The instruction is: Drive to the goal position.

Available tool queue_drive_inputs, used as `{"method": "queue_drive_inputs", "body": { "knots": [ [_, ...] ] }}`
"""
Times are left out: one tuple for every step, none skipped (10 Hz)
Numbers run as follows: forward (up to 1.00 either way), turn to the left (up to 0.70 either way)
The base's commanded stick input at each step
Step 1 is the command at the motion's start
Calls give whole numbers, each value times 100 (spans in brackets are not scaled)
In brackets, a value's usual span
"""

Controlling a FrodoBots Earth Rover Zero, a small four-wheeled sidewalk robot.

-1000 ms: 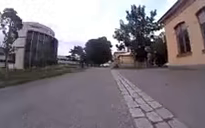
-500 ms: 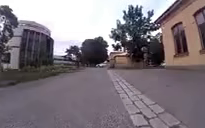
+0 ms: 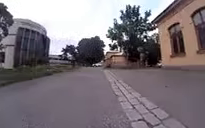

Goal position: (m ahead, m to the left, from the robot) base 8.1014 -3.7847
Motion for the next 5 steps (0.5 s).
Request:
{"method": "queue_drive_inputs", "body": {
  "knots": [
    [45,-27],
    [45,-27],
    [45,-27],
    [45,-27],
    [45,-27]
  ]
}}
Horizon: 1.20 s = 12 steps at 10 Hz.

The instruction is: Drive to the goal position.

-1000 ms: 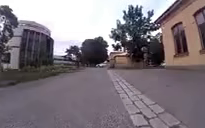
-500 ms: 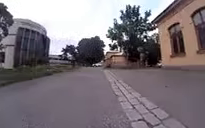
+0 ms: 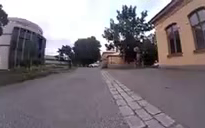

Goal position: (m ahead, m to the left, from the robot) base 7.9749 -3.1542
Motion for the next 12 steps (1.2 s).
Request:
{"method": "queue_drive_inputs", "body": {
  "knots": [
    [45,-27],
    [45,-27],
    [45,-27],
    [45,-27],
    [45,-27],
    [45,-27],
    [45,-27],
    [45,-27],
    [45,-27],
    [45,-21],
    [45,-14],
    [45,-8]
  ]
}}
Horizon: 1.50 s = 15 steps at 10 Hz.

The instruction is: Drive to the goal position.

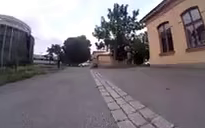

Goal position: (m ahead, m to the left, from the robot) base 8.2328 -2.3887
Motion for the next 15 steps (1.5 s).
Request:
{"method": "queue_drive_inputs", "body": {
  "knots": [
    [45,-1],
    [45,0],
    [45,-14],
    [45,-27],
    [45,-27],
    [45,-27],
    [45,-27],
    [45,-27],
    [45,-27],
    [45,-27],
    [45,-27],
    [45,-11],
    [45,0],
    [45,0],
    [45,0]
  ]
}}
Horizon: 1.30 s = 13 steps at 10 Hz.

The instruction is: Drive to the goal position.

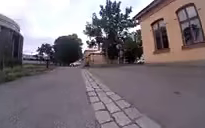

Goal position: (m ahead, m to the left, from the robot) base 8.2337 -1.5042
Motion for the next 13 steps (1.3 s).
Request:
{"method": "queue_drive_inputs", "body": {
  "knots": [
    [45,-1],
    [45,-8],
    [45,-16],
    [45,-24],
    [45,-27],
    [45,-27],
    [45,-27],
    [45,-27],
    [45,-27],
    [45,-27],
    [45,-27],
    [45,-27],
    [45,-27]
  ]
}}
